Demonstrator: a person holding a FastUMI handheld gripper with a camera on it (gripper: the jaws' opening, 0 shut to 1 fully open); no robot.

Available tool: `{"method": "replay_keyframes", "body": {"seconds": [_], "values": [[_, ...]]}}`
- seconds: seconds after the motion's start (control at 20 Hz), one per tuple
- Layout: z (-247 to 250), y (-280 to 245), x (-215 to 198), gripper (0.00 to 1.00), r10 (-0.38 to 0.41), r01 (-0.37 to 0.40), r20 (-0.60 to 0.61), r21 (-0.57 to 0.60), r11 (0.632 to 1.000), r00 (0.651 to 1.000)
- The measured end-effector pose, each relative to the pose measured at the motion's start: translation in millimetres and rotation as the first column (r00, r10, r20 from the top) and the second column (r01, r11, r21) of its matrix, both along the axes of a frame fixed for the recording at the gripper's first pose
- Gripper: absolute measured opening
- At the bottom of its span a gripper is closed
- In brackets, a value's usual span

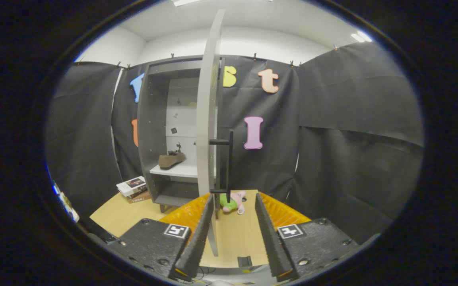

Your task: Open the shoe cabinet door, grab the shoes and put them into the shoe cabinet, then close the shoe cabinet door.

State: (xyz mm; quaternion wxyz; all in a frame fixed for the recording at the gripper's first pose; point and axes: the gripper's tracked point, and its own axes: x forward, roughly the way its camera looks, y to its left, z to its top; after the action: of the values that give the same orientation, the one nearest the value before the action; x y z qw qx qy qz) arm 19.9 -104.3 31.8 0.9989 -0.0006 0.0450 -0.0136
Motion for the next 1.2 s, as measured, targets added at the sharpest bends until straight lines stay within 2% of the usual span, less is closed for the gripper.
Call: {"method": "replay_keyframes", "body": {"seconds": [0.05, 0.2, 0.4, 0.6, 0.75, 0.95, 1.2], "values": [[-5.1, 5.0, -5.0, 0.75, 0.002, -0.002, -0.004, 0.005, 1.0, 1.0], [-29.6, 25.7, -13.4, 0.92, 0.001, -0.001, -0.026, 0.03, 1.0, 1.0], [-85.7, 73.3, -5.4, 0.98, 0.043, -0.039, -0.098, 0.043, 0.998, 0.994], [-141.6, 127.7, 10.0, 0.98, 0.095, -0.089, -0.169, 0.042, 0.995, 0.981], [-194.0, 170.9, 26.8, 0.99, 0.156, -0.151, -0.25, 0.037, 0.988, 0.956], [-247.4, 212.8, 63.9, 0.99, 0.189, -0.19, -0.303, 0.025, 0.981, 0.934], [-317.9, 246.4, 108.2, 0.99, 0.221, -0.213, -0.398, 0.064, 0.975, 0.89]]}}
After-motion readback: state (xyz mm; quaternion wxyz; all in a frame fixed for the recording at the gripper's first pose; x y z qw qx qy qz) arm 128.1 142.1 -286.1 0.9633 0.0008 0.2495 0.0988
